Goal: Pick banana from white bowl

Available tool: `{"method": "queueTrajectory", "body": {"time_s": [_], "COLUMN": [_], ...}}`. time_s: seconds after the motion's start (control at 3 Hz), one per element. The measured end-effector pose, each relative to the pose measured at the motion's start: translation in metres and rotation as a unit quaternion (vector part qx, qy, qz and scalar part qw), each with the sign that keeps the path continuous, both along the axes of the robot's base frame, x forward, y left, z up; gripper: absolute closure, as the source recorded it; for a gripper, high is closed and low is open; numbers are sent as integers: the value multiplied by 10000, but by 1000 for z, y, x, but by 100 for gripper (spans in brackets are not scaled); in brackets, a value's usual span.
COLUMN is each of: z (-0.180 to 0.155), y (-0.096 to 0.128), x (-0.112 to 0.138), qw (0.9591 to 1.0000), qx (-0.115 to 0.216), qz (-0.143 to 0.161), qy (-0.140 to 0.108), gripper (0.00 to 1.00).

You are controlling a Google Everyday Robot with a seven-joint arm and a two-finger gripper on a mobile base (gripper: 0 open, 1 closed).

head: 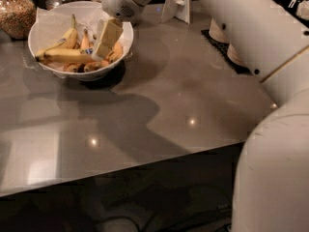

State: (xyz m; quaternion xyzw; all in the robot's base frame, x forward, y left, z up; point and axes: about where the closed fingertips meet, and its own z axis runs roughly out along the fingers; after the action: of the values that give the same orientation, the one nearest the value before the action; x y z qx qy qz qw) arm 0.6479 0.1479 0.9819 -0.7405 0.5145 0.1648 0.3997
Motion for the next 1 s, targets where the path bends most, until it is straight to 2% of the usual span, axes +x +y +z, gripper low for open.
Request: {"method": "queueTrajectory", "body": {"time_s": [0.33, 0.67, 1.0], "z": [-23, -24, -32], "y": [29, 33, 31], "x": [11, 10, 15], "qw": [9993, 9992, 9983], "qx": [-245, -250, -515], "qz": [203, 243, 141], "qy": [193, 202, 253], "gripper": [0, 0, 17]}}
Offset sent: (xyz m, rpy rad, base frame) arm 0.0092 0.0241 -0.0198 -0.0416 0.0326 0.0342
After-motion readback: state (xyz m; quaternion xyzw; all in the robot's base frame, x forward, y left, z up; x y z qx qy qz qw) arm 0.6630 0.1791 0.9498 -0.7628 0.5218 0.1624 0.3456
